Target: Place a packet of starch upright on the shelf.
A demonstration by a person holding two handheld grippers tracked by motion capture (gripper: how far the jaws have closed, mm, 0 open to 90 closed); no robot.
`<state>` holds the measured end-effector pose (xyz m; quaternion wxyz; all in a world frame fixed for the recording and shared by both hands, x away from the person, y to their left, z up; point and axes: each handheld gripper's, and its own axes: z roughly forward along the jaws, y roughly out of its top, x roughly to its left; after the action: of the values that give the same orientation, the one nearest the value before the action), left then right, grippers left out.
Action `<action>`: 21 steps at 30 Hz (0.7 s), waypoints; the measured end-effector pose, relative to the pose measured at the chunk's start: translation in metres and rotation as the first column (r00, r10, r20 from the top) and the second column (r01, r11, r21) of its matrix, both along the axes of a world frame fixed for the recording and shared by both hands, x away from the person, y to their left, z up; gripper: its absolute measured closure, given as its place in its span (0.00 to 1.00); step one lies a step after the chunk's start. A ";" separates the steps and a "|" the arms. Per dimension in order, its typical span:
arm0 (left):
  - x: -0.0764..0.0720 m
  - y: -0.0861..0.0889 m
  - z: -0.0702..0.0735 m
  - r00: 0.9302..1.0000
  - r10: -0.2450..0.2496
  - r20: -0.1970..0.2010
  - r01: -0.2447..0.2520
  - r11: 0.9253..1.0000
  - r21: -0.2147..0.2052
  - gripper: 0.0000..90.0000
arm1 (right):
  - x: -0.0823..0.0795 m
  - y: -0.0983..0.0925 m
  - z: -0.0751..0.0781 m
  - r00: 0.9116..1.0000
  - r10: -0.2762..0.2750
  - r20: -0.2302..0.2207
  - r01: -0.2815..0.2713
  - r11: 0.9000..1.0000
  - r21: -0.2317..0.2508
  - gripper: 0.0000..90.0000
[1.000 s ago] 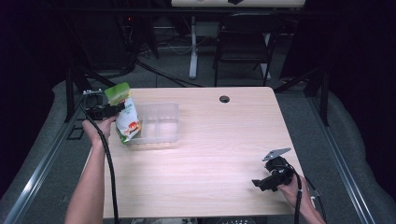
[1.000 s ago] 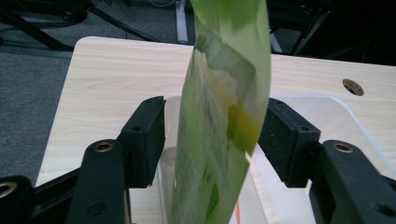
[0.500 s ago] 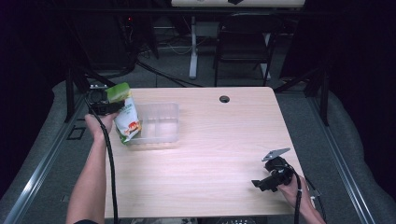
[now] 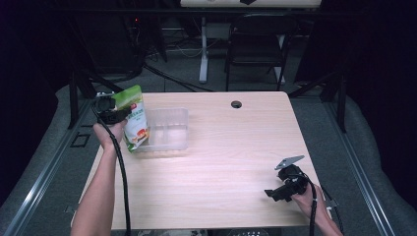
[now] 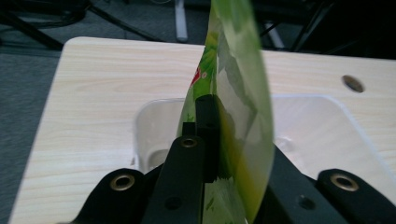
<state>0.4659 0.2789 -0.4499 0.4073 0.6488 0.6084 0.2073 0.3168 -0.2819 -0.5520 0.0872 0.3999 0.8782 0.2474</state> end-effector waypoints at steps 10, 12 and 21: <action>-0.011 -0.009 -0.001 0.998 0.011 0.060 -0.012 1.000 0.008 1.00 | 0.000 0.001 0.000 1.000 0.000 -0.003 0.000 1.000 -0.009 0.05; -0.012 -0.011 -0.001 0.996 0.025 0.083 -0.025 1.000 0.000 1.00 | 0.000 0.000 0.000 1.000 -0.003 0.000 0.003 1.000 0.001 0.05; -0.015 -0.019 -0.002 0.986 0.064 0.153 -0.057 0.997 -0.050 1.00 | 0.000 0.000 0.001 1.000 -0.003 -0.001 0.003 1.000 0.001 0.06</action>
<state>0.4506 0.2595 -0.4517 0.4615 0.6026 0.5988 0.2554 0.3163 -0.2817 -0.5514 0.0871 0.4012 0.8776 0.2474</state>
